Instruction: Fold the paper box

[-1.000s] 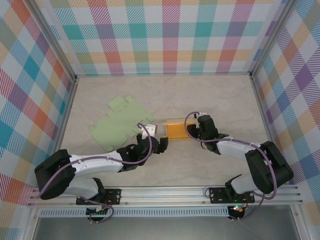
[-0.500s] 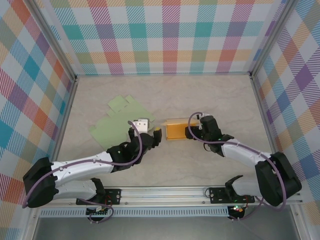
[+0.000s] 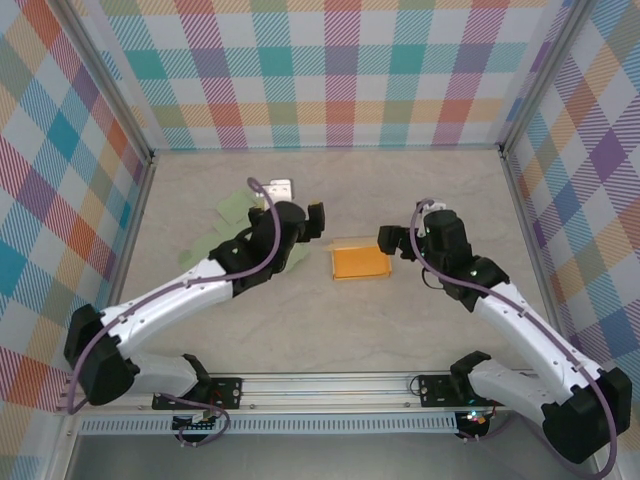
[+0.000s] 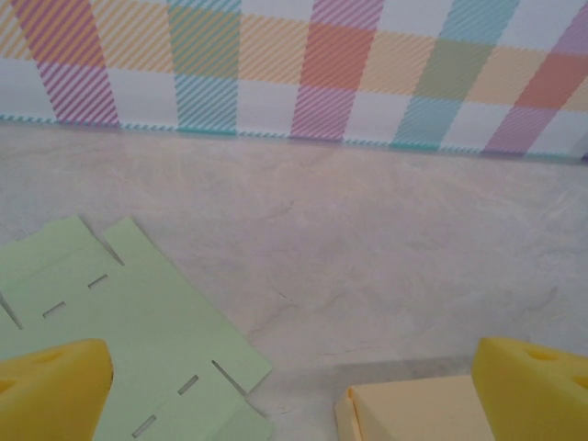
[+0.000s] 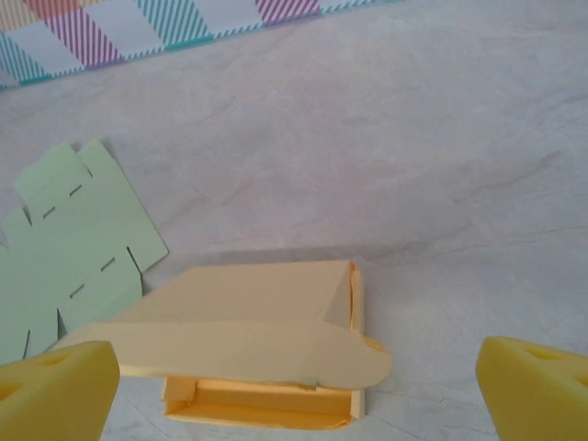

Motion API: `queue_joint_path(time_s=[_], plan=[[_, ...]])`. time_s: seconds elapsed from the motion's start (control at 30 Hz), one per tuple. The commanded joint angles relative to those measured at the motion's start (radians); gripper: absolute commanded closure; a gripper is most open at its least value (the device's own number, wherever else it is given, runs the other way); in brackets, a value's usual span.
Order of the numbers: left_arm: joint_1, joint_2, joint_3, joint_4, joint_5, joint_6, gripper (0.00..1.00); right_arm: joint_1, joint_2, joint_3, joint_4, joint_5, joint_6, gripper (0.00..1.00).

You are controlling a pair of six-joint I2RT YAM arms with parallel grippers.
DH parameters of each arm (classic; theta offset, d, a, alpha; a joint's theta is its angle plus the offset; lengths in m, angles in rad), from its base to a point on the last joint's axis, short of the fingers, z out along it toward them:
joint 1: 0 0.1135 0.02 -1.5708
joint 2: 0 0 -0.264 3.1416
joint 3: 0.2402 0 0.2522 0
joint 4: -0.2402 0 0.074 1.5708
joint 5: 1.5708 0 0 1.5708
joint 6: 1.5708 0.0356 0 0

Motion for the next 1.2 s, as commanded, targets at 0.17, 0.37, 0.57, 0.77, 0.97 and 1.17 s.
queue_joint_path(time_s=[0.17,0.37,0.57,0.77,0.97,1.17], plan=[[0.021,0.222,0.165,-0.093,0.159,0.023,0.0,-0.035,0.281,0.276,-0.272,0.029,0.041,0.0],[0.05,0.334,0.211,-0.1,0.241,-0.007,0.0,-0.1,0.401,0.309,-0.279,-0.06,0.061,0.0],[0.057,0.39,0.216,-0.112,0.274,-0.023,0.0,-0.127,0.442,0.276,-0.255,-0.139,0.056,0.0],[0.057,0.416,0.176,-0.117,0.297,-0.055,0.03,-0.132,0.451,0.224,-0.234,-0.168,0.048,0.0],[0.058,0.417,0.12,-0.112,0.315,-0.081,0.05,-0.133,0.459,0.169,-0.22,-0.186,0.051,0.0],[0.056,0.411,0.06,-0.103,0.328,-0.102,0.1,-0.133,0.462,0.117,-0.194,-0.203,0.06,0.0]])
